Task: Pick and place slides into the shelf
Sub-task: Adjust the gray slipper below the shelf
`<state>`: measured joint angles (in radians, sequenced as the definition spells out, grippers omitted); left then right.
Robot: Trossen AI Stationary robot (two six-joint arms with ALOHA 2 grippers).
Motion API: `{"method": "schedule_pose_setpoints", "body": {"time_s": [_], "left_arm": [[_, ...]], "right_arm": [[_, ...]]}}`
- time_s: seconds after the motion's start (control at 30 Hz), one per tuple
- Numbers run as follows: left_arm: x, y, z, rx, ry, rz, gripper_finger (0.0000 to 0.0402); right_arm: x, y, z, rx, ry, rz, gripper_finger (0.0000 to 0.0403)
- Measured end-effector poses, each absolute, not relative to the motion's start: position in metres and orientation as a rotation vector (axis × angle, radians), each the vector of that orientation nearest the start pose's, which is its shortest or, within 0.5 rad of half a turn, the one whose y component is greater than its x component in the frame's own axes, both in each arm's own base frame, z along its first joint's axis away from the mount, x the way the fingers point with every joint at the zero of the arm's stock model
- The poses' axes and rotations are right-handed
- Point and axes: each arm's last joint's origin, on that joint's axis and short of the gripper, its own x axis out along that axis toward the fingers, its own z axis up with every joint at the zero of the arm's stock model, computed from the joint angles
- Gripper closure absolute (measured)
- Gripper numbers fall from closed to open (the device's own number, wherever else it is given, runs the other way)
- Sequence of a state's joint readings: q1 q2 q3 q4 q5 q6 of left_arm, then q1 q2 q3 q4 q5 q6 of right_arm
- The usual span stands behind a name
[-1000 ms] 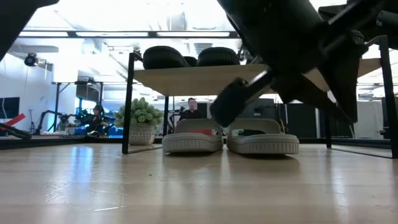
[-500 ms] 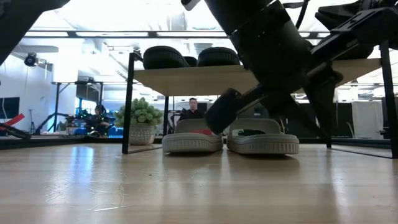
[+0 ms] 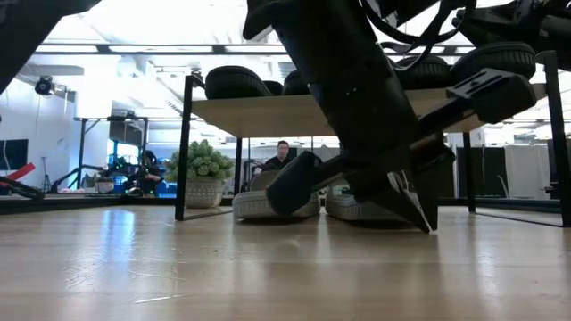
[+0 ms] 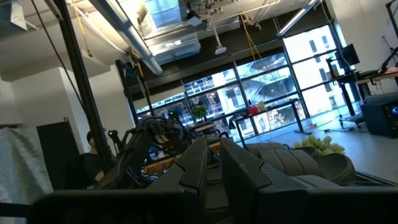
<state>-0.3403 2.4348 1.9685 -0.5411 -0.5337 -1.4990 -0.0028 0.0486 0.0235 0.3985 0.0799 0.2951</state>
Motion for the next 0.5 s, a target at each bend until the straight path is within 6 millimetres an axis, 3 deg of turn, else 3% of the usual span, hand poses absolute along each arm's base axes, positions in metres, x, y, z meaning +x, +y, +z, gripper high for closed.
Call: {"method": "schedule_pose_setpoints", "body": {"time_s": [0.5], "left_arm": [[0.4836,-0.1544,0.1472,-0.907,0.54,0.858,0.0398]], "right_arm": [[0.0927,-0.0025,0.2054,0.306,-0.382,-0.026,0.0364]]}}
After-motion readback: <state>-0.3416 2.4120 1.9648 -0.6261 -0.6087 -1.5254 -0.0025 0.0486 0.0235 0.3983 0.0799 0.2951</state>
